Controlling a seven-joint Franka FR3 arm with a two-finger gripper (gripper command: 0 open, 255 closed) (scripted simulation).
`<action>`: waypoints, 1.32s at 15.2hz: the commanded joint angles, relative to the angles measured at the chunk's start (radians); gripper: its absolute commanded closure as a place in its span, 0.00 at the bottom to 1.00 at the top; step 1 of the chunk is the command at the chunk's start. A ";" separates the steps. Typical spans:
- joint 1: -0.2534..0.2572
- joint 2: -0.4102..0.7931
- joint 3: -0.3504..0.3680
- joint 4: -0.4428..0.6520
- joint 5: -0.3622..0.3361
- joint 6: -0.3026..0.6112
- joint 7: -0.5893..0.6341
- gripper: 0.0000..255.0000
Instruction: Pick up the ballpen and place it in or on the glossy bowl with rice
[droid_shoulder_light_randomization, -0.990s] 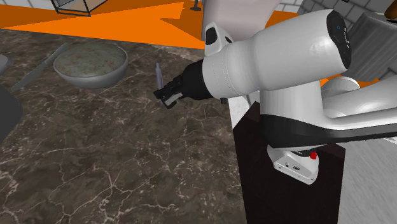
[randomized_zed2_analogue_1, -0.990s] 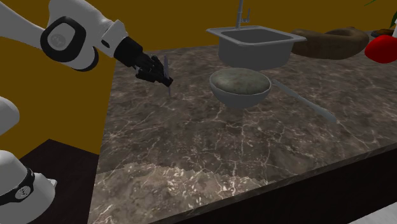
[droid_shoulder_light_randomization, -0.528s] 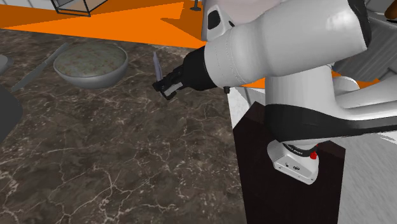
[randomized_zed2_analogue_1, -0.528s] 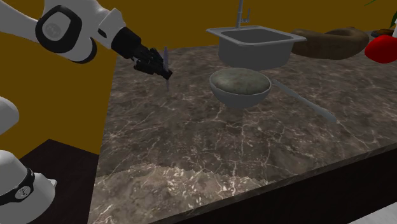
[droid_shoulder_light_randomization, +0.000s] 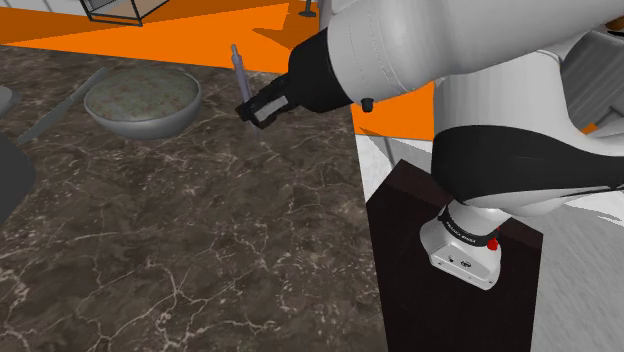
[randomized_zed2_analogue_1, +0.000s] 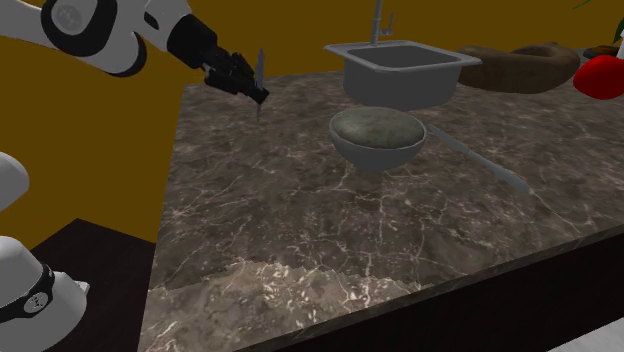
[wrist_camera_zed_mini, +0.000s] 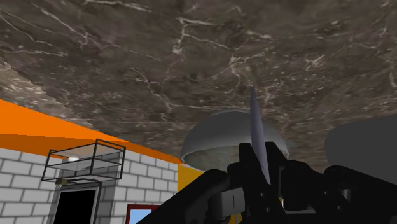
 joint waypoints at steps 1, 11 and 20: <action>0.005 -0.002 -0.016 0.021 -0.001 -0.026 -0.011 1.00; 0.019 -0.005 -0.079 0.134 -0.004 -0.149 -0.059 1.00; -0.007 0.039 -0.101 0.246 -0.019 -0.215 -0.088 1.00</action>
